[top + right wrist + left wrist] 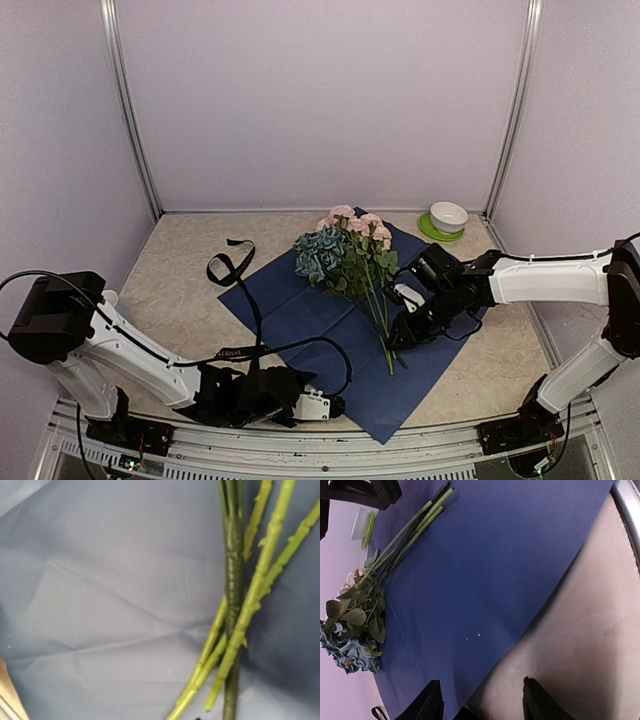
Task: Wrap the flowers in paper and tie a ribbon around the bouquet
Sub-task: Pick up the bottom corner of the flattened wrapping paper from the center of the board.
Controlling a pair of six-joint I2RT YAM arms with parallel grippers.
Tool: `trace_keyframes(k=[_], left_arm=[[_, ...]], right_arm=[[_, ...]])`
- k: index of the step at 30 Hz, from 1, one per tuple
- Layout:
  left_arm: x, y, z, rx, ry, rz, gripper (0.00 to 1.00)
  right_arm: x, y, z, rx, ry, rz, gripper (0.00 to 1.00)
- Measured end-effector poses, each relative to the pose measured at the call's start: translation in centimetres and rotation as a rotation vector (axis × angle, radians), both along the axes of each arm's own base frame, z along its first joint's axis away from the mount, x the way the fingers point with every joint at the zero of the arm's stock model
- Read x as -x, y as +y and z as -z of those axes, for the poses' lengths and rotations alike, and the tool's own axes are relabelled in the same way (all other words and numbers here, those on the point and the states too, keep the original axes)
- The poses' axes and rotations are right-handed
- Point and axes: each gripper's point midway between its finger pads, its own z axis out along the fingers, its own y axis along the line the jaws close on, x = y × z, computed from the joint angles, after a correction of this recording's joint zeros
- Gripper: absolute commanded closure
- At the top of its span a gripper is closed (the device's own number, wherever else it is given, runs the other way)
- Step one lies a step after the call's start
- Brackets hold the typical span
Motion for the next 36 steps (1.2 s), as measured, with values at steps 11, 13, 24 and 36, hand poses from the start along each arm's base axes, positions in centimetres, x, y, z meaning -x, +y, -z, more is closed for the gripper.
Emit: trace_keyframes(k=[11,13,24,36], left_arm=[[-2.3,-1.6,0.2,0.035,-0.115,-0.025,0.68],[-3.0,-2.2,0.4,0.032,-0.143,-0.048,0.68],[-2.5,-5.4,-1.5,0.134,-0.099,0.000,0.63],[-2.8,-8.8,-2.9,0.219,-0.030,0.021,0.88]], right_arm=[[-1.0,-1.1,1.7,0.087,-0.023,0.035,0.72],[-1.4,-1.6,2.4,0.125,-0.035,0.057,0.73],[-2.9,-1.9,1.8,0.110,-0.080,0.124,0.63],[-5.1,-3.7,2.3,0.070,-0.059,0.210,0.86]])
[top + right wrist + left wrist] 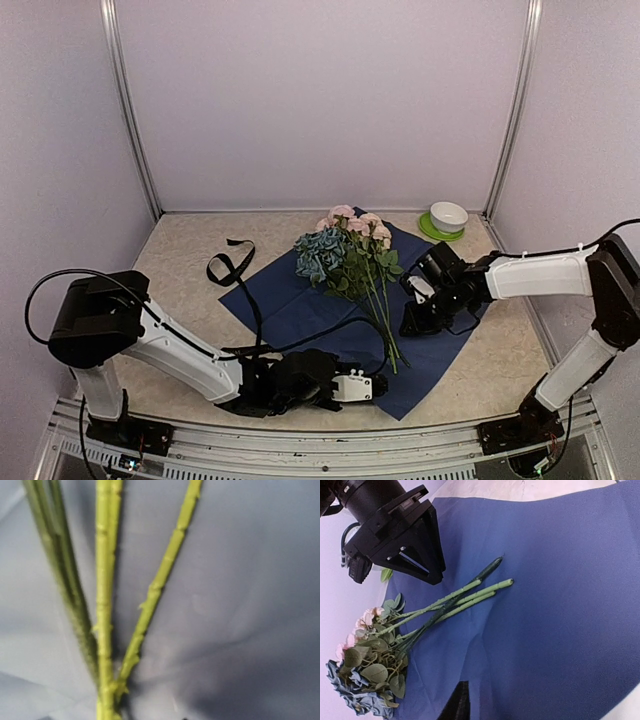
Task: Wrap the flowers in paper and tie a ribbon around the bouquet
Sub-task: Pick up the bottom corner of the flattened wrapping paper from the center of the board, then adjust the fake flower on the flattened wrapping paper.
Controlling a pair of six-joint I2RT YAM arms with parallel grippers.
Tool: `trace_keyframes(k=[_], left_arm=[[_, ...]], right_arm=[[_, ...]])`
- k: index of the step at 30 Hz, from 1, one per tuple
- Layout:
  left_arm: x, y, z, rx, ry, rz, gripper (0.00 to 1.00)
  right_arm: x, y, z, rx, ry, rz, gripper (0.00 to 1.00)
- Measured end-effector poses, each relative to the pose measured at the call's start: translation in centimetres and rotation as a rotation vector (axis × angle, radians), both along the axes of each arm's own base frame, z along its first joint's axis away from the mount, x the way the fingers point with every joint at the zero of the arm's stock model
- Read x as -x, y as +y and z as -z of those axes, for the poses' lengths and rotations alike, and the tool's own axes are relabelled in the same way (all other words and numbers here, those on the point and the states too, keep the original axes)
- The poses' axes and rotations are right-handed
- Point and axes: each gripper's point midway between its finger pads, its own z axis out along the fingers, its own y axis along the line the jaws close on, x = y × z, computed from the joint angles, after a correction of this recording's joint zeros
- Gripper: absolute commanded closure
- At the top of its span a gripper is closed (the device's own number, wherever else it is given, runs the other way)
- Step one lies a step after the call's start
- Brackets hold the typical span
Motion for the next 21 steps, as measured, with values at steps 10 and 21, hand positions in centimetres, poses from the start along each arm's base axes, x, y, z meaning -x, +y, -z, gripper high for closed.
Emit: trace_keyframes(k=[10,21], left_arm=[[1.3,-0.5,1.5,-0.008,0.140,0.039,1.00],[1.4,-0.3,1.8,0.040,0.293,0.020,1.00]], right_arm=[[1.8,1.5,2.6,-0.007,0.062,-0.084,0.95],[4.6,5.3,2.7,-0.096,0.105,-0.215,0.96]])
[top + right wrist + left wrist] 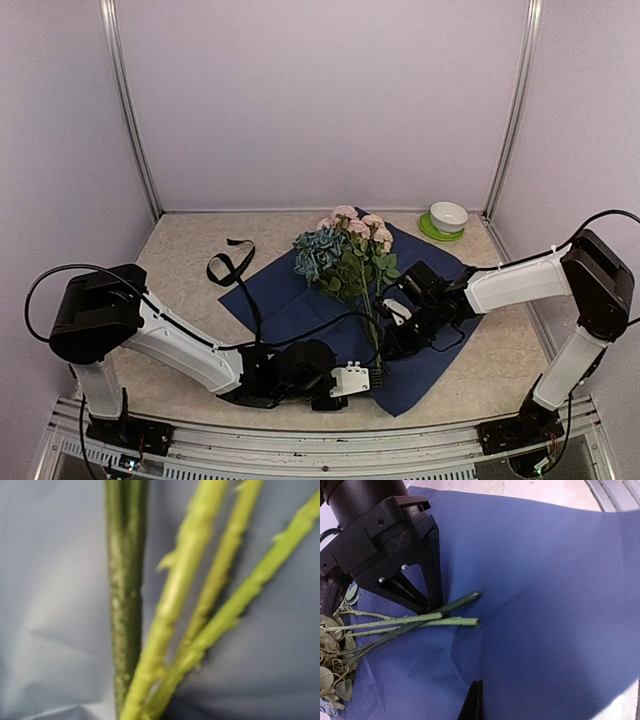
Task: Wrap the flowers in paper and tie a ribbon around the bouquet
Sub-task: Adjust the fake flower on the flattened wrapping paper, then pass from the left arm to the right
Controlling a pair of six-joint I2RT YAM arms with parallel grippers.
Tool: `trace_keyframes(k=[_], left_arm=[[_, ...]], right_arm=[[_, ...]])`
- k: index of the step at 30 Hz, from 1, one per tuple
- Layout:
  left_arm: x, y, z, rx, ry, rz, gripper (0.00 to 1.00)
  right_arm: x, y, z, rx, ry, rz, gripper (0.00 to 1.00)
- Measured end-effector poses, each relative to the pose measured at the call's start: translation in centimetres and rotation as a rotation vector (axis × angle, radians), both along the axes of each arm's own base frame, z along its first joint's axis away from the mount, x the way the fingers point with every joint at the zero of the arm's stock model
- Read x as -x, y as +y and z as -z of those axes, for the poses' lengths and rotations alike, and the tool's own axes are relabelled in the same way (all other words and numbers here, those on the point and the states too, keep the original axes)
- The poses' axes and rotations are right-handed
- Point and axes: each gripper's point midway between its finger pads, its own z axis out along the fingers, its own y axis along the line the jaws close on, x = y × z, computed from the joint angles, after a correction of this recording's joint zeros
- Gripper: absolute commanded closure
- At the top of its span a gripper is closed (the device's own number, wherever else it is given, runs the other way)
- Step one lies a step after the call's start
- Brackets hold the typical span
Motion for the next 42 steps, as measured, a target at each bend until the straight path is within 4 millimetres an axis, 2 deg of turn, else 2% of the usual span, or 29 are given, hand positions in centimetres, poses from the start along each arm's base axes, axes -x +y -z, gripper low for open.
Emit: trace_keyframes(k=[6,9,10,11,12,16,19,21,26,30,38,40,42], left_arm=[[-0.6,0.4,-0.6,0.045,0.125,-0.032,1.00],[-1.5,0.7,-0.9,0.077,0.209,-0.055,1.00],[-1.8,0.8,-1.0,0.089,0.240,-0.062,1.00],[-2.1,1.0,-1.0,0.100,0.273,-0.069,1.00],[-2.4,1.1,-0.9,0.111,0.305,-0.072,1.00],[-3.1,1.9,-0.7,0.143,0.408,-0.089,1.00],[-3.6,2.5,-0.4,0.167,0.473,-0.102,1.00],[-4.4,3.1,-0.4,0.182,0.513,-0.123,1.00],[-6.0,3.9,-0.5,0.220,0.591,-0.160,1.00],[-6.3,4.0,-0.5,0.244,0.651,-0.162,1.00],[-5.9,4.0,-0.4,0.252,0.706,-0.142,1.00],[-6.0,4.0,-0.3,0.255,0.715,-0.141,1.00],[-6.3,4.2,0.0,0.255,0.723,-0.145,1.00]], right_arm=[[0.7,0.7,-0.3,-0.022,0.024,-0.033,0.89],[0.6,0.1,-1.1,-0.011,0.006,-0.038,0.78],[0.6,-0.2,-1.8,-0.014,-0.009,-0.042,0.70],[0.4,-0.5,-2.8,-0.024,-0.036,-0.050,0.57],[0.1,-0.7,-3.8,-0.037,-0.057,-0.044,0.38],[-1.4,-1.1,-9.4,-0.135,-0.227,-0.062,0.02],[-1.4,-0.2,-13.5,-0.262,-0.341,-0.111,0.00],[-1.2,0.5,-14.5,-0.318,-0.369,-0.152,0.00],[0.0,1.0,-13.8,-0.357,-0.359,-0.241,0.02],[1.5,1.3,-13.3,-0.413,-0.335,-0.303,0.06],[3.4,0.8,-9.3,-0.381,-0.207,-0.306,0.08],[3.8,0.8,-9.3,-0.388,-0.202,-0.302,0.08],[4.0,0.7,-10.3,-0.411,-0.225,-0.294,0.07]])
